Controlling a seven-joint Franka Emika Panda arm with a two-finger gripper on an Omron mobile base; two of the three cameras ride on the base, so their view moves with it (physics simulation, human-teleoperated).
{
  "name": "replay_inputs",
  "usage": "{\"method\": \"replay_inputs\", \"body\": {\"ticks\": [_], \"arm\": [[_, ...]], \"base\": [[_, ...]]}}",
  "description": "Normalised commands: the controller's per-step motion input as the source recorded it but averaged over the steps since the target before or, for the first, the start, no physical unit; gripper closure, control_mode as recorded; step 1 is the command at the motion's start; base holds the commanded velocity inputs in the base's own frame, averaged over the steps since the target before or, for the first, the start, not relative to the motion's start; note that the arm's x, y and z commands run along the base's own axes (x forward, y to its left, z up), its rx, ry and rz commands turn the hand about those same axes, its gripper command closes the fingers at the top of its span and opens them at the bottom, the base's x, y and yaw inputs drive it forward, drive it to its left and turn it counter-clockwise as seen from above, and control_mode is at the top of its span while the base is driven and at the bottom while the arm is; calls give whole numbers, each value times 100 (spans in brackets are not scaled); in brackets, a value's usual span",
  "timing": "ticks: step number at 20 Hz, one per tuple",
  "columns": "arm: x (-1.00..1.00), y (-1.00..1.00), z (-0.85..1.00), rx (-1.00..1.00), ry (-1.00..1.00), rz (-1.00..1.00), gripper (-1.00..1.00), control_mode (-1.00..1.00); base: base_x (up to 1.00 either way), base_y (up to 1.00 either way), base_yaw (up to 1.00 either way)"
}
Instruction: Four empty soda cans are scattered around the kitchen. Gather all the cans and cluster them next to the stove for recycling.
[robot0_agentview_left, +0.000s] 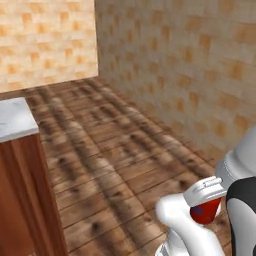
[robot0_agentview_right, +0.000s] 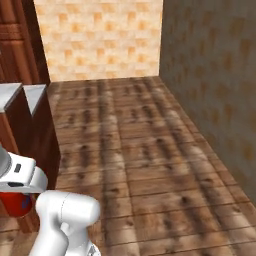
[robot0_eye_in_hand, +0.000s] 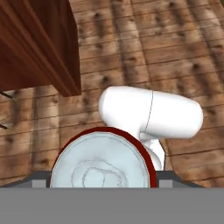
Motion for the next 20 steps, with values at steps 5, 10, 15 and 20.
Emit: {"method": "replay_inputs", "body": {"ticks": [5,10,15,20], "arm": [[0,0,0,0,0,0,100,100],[0,0,0,0,0,0,100,100],[0,0,0,0,0,0,100,100],[0,0,0,0,0,0,100,100]], "base": [[100,-100,13],[100,-99,20],[100,-74,23],[100,-21,18]]}}
